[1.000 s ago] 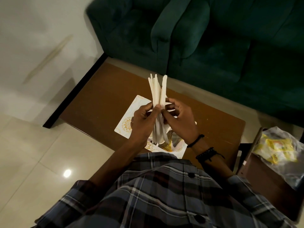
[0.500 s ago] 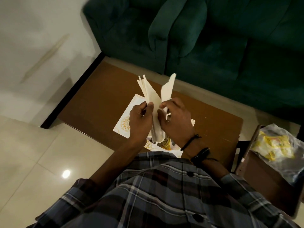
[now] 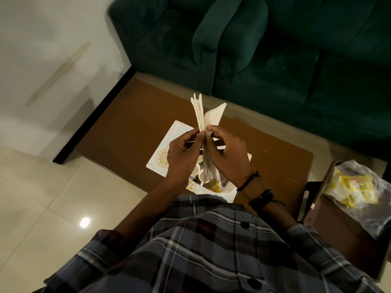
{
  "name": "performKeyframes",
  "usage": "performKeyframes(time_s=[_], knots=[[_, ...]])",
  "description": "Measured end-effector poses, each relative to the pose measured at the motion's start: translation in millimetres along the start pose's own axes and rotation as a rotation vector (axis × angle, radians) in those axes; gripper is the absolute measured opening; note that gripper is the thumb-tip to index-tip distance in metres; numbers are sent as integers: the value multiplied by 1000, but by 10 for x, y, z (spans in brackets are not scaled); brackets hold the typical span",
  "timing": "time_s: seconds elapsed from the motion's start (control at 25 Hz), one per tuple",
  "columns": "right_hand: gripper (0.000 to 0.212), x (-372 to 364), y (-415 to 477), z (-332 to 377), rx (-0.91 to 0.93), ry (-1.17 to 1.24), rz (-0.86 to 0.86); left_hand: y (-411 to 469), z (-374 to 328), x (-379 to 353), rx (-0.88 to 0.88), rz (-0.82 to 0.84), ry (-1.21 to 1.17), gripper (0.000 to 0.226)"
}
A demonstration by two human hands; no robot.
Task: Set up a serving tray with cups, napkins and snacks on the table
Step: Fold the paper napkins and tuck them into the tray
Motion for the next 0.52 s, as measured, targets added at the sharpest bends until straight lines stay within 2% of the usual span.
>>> performKeyframes(time_s=[0.28, 0.4, 0.52], knots=[[34, 55, -5, -34, -8, 68, 7, -10, -9, 49, -19, 7, -1, 20], [32, 49, -15, -58, -20, 66, -10, -24, -23, 61, -52, -7, 63, 21], [41, 27, -37, -63, -49, 106, -21, -27, -41, 41, -100, -7, 160, 19]])
Point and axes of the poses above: each hand's wrist, its own y-axis towards the middle knuckle, its own x-axis out of the back of the hand, z = x × y, the point moved 5 cm from there along y, towards the middle knuckle, and after that the axes turned 7 degrees about z, right-handed, at the moved point
